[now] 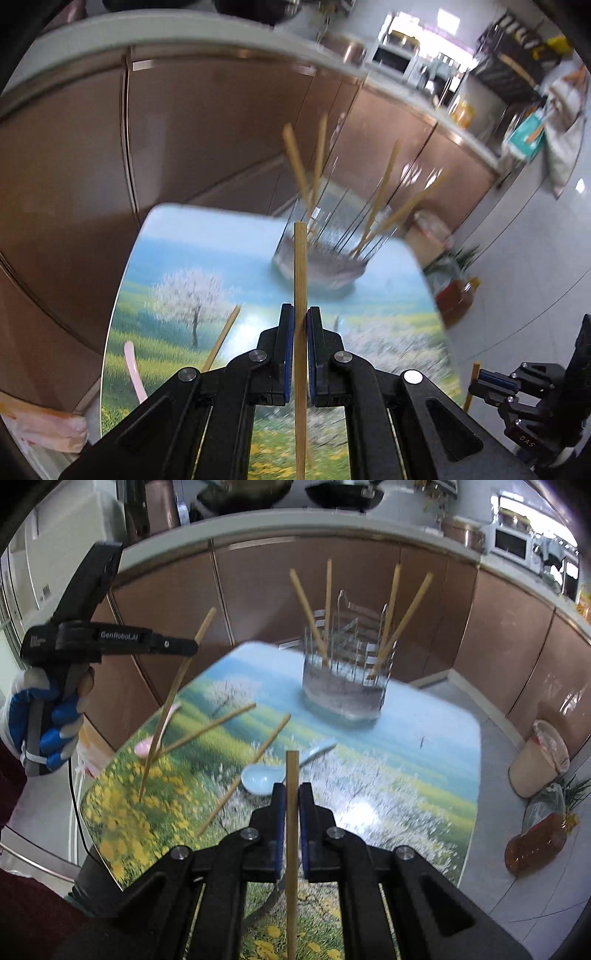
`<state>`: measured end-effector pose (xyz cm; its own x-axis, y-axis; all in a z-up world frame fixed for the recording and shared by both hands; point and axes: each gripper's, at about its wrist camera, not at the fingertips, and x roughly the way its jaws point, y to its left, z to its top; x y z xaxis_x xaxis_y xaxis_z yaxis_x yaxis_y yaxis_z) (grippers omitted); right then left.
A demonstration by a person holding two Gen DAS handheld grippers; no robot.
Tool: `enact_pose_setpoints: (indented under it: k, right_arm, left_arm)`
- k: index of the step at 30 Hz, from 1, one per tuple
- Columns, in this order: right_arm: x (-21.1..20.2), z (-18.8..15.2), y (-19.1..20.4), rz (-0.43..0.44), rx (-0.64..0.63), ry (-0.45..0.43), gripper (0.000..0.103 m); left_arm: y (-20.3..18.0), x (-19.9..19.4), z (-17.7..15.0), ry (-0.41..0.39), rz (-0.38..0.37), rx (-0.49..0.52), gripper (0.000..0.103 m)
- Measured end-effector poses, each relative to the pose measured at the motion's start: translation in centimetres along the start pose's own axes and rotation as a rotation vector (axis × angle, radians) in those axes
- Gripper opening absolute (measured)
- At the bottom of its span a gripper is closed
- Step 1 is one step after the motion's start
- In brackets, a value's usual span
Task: Organize utensils
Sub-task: 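Lift both held chopsticks upright and carry them over the wire holder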
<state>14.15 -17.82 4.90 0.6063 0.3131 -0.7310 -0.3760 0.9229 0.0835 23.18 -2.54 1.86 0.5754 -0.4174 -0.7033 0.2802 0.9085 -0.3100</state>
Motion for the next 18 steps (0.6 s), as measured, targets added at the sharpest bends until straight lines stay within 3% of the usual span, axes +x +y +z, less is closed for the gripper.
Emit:
enact_pose_setpoints:
  k: [8, 14, 18]
  right_arm:
    - [-4.8, 8.9, -0.3, -0.034, -0.016, -0.277, 0.006]
    - [-6.1, 16.0, -1.2, -0.030, -0.030, -0.494, 0.006]
    - [-4.6, 19.5, -2.2, -0.038, -0.031, -0.603, 0.006]
  left_arm:
    - [-3.5, -4.8, 6.9, -0.263, -0.089, -0.025, 0.005]
    - [-6.3, -4.6, 12.1, -0.431, -0.101, 0.027, 0.005]
    - [-6.9, -3.1, 14.2, -0.533, -0.070, 0.052, 0.005]
